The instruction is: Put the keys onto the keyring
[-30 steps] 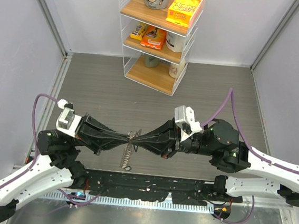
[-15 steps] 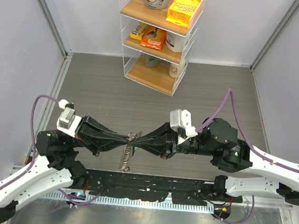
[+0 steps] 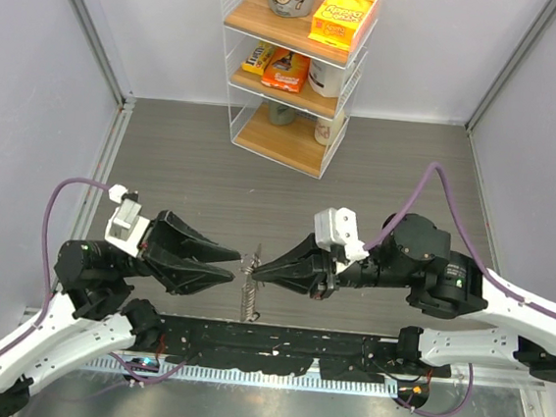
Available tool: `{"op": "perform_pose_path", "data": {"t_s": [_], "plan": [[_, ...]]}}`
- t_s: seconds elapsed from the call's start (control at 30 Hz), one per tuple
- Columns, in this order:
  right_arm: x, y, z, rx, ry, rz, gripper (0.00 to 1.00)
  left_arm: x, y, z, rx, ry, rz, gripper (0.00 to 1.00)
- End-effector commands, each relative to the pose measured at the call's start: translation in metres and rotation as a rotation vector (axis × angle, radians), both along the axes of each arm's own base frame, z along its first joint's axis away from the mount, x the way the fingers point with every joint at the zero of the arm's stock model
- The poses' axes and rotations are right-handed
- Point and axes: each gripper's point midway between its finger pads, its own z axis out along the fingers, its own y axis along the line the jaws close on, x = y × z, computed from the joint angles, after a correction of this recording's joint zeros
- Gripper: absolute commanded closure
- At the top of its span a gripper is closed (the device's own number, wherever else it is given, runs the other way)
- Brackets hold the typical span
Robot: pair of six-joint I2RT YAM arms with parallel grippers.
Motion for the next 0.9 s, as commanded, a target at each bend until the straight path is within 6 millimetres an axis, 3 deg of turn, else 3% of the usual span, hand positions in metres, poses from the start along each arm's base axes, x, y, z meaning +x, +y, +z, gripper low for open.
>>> {"op": "perform_pose_path", "data": {"t_s": [0.0, 0.3, 0.57, 0.87], "plan": [[-0.012, -0.012, 0.023, -0.001, -0.007, 0.048, 0.95, -0.011, 0.005, 0.002, 0.074, -0.033, -0.017, 0.57], [-0.027, -0.007, -0.006, -0.203, 0.083, 0.135, 0.95, -0.024, 0.004, -0.008, 0.277, -0.007, -0.088, 0.54], [-0.042, 0.0, -0.016, -0.254, 0.175, 0.219, 0.95, -0.036, 0.006, -0.019, 0.376, 0.015, -0.161, 0.59], [-0.042, 0.013, -0.025, -0.304, 0.254, 0.221, 0.95, -0.036, 0.007, -0.039, 0.452, 0.071, -0.167, 0.62]]}}
